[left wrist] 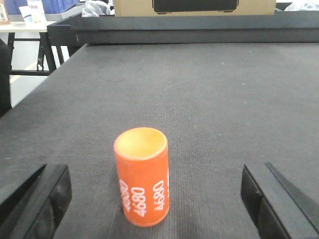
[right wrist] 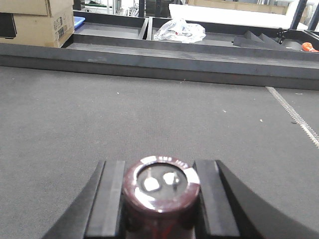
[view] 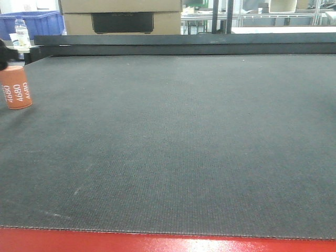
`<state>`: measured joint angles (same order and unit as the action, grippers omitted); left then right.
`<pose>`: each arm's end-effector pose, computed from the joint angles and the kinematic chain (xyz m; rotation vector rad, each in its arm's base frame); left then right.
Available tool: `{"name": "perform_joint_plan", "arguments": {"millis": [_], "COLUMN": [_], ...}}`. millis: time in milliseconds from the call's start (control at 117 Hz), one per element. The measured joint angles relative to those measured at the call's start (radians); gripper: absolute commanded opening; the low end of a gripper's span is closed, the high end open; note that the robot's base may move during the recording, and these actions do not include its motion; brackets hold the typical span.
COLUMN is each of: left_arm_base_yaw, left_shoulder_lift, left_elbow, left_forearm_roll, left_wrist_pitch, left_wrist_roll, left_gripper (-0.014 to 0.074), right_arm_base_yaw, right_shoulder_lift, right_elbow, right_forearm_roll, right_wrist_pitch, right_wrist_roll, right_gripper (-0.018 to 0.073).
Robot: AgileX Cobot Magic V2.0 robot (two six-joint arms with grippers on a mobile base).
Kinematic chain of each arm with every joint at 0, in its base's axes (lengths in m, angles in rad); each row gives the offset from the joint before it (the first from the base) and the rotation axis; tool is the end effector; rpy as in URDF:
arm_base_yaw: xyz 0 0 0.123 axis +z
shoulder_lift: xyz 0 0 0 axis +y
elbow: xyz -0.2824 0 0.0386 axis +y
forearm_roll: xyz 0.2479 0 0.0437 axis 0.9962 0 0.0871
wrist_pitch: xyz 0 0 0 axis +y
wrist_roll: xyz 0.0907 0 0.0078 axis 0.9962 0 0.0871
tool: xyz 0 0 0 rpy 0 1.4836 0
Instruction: Place cylindrical capacitor in blue bin on shelf
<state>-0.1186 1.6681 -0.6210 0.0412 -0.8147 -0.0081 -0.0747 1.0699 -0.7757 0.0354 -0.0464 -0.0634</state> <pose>0.3151 -0.0403 0.1942 0.1412 1.7115 -0.0987 0.2373 -0.0179 0.3445 0.0416 1.7315 -0.0771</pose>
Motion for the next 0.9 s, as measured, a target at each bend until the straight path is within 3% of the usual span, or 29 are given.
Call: {"name": "perform_joint_plan", "arguments": {"millis": [188,384,896], "left_arm_base_yaw": [0.000,0.000,0.000], "left_shoulder_lift": [0.147,0.259,0.418], "left_elbow": [-0.108,-0.212,-0.380], "left_forearm_roll": [-0.006,-0.072,-0.117], "left_wrist_pitch": [-0.015,-0.017,-0.019], "left_wrist_roll": [-0.017,-0.019,-0.022], "left_gripper": [0.0601,0.0601,0.0599], "right_arm_base_yaw": [0.000,0.000,0.000], "right_shoulder_lift": [0.000,0.000,0.000], "right_elbow": [0.000,0.000,0.000], "right_forearm_roll": [-0.006,-0.018,-0.035], "right_wrist_pitch": [0.000,0.000,0.000], "right_wrist_roll": [0.000,0.000,0.000], "right_gripper": [-0.0102,-0.0102,-0.0102]}}
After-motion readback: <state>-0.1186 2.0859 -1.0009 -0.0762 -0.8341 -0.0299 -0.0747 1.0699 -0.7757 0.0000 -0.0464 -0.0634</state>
